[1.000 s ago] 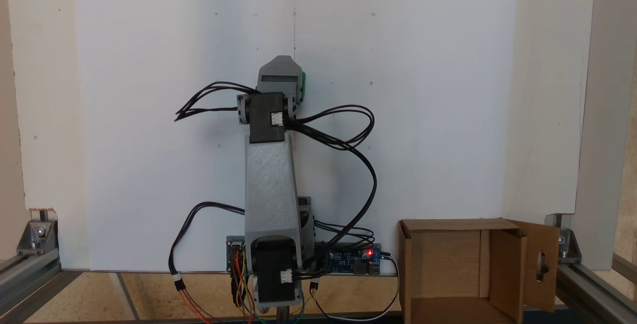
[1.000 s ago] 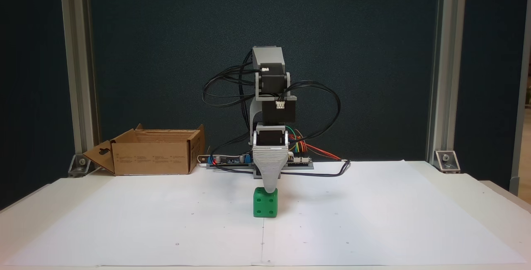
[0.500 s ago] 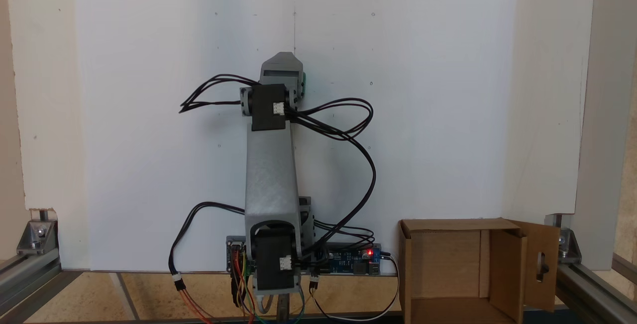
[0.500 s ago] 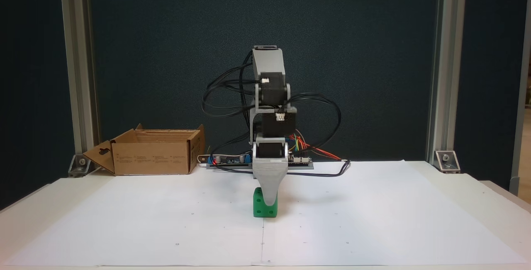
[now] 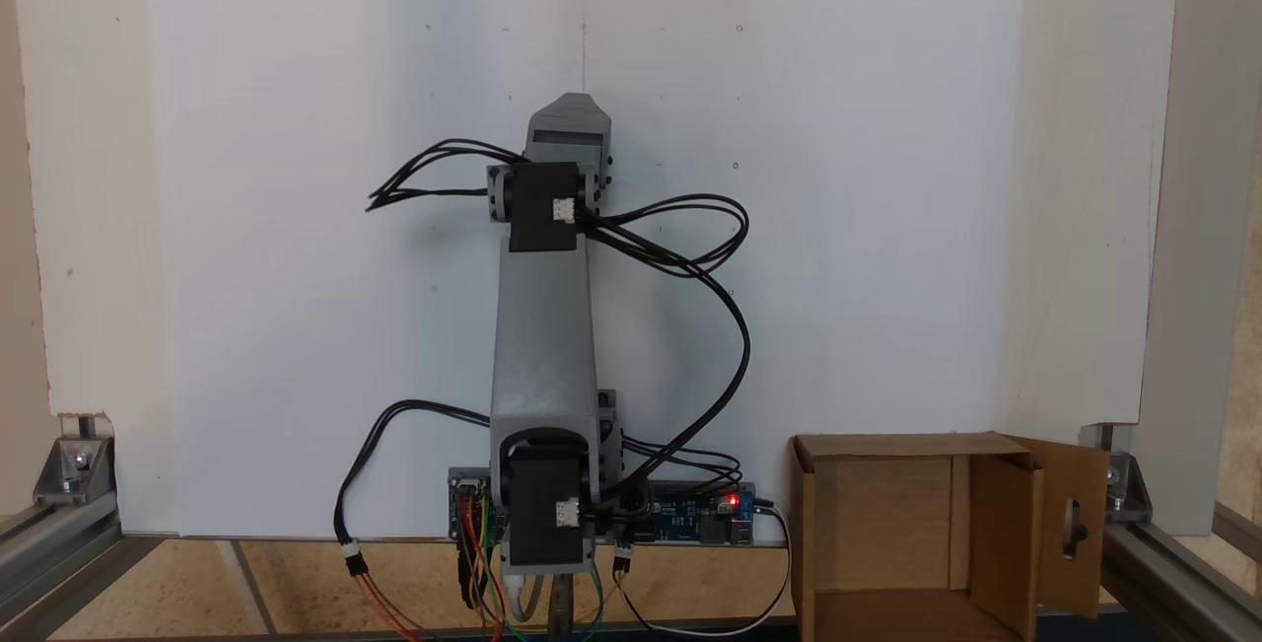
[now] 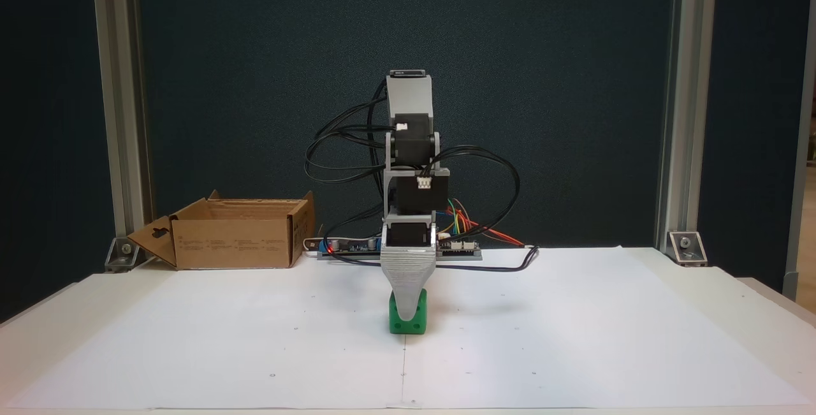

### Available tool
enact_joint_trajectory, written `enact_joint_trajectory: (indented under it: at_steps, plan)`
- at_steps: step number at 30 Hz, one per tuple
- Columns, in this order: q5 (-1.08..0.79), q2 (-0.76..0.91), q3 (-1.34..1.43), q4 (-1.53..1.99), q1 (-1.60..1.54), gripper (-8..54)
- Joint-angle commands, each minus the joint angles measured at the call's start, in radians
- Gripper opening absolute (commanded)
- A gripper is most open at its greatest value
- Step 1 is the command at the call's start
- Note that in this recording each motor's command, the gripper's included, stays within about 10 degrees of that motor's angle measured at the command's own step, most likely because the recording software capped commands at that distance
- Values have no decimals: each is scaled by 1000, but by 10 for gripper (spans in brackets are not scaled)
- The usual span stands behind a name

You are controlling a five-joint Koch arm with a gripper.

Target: Grasp a green dice and put it in the bin.

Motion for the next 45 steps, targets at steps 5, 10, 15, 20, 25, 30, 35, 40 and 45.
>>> enact_joint_trajectory:
  at_steps: [5,10,15,20,25,30,35,40,45]
  plan:
    - [34,-8,-18,-21,15,420]
    - [34,-14,-18,-26,21,420]
    - [34,-17,-18,-29,23,414]
    - [34,-28,-18,-31,23,413]
    - [34,-34,-18,-32,23,413]
    - [34,-40,-18,-38,23,410]
    - [34,-52,-18,-58,25,365]
    - [34,-55,-18,-60,26,365]
    - [34,-57,-18,-60,31,330]
